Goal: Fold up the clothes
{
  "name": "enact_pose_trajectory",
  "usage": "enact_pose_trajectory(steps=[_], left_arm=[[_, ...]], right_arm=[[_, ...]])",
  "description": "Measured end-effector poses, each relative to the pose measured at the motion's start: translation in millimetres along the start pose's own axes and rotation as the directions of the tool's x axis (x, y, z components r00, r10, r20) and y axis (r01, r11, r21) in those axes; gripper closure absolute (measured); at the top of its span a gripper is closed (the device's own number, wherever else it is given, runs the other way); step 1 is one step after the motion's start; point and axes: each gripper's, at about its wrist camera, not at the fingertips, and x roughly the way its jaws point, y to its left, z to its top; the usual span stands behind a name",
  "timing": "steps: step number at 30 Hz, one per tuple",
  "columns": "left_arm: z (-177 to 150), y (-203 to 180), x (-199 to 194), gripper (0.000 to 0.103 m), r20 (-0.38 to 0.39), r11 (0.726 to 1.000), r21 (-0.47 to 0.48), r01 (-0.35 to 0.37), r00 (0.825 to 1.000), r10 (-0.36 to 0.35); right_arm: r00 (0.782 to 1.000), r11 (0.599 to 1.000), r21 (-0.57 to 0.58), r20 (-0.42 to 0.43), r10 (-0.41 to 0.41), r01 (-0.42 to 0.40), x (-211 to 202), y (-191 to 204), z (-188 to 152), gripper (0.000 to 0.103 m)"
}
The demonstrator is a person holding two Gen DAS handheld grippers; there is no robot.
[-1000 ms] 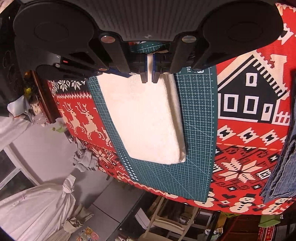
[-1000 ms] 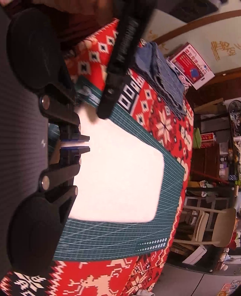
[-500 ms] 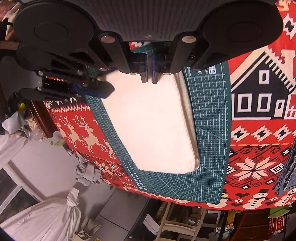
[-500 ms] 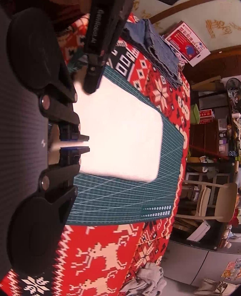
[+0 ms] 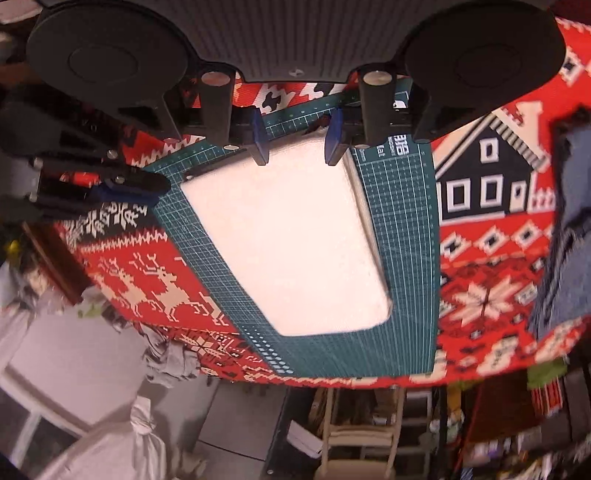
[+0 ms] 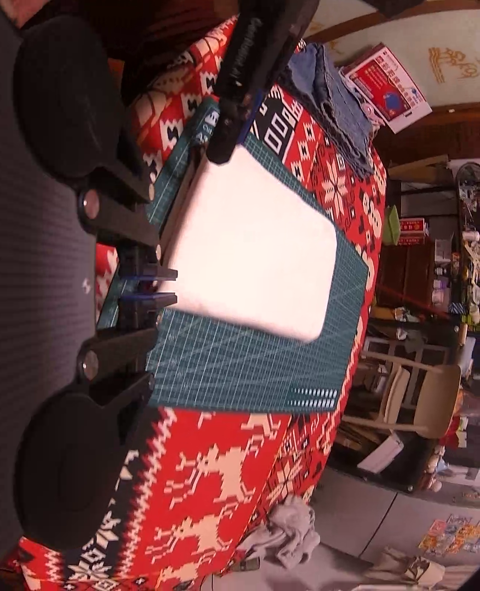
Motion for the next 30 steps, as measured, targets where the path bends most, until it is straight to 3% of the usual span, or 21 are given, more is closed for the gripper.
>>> enact_pose_trajectory(steps=[1,3,6,8,13,20,25,30], left_arm=[[0.3,-1.5,-0.6,0.061,0.001,1.0,-0.004,-0.006,1.0,0.006],[1.4,-2.4,-1.3,0.042,0.001,0.999,-0.03,-0.018,1.0,0.018],[3.1,-1.1,-2.3,0.027,-0.006,0.997,-0.069,-0.028,1.0,0.027],[3.6,-0.5,-5.2,0.02,-0.001,0.997,-0.072,-0.025,1.0,0.025],[0.6,-2.8,-18.9,0.012,0.085,0.995,-0.076,-0.063,0.994,0.07],[-0.5,9.7,-25.3,0.012,0.183,0.973,-0.205,-0.108,0.972,0.146],[-2.1,7.4,-25.9,0.012,0.194,0.98,-0.144,-0.14,0.967,0.167],[1.3,5.3,-26.3,0.012,0.198,0.984,-0.118,-0.136,0.967,0.157]], right_arm=[[1.0,1.0,0.004,0.001,-0.014,0.014,-0.1,-1.9,0.0,0.082],[1.0,0.999,0.023,0.007,-0.027,0.027,-1.6,-6.2,0.5,0.071],[0.998,0.998,0.05,0.03,-0.046,0.044,-6.2,-10.0,0.2,0.05],[0.997,0.996,0.073,0.066,-0.05,0.045,-11.5,-13.5,-1.3,0.02],[0.988,0.994,0.076,0.127,-0.082,0.073,-25.0,-15.9,0.0,0.002],[0.988,0.994,0.076,0.128,-0.087,0.078,-30.0,-20.1,1.6,0.001],[0.993,0.986,0.167,0.111,-0.037,0.018,-29.1,-31.4,-1.9,0.001],[0.987,0.979,0.193,0.139,-0.086,0.058,-24.4,-45.4,-9.5,0.001]])
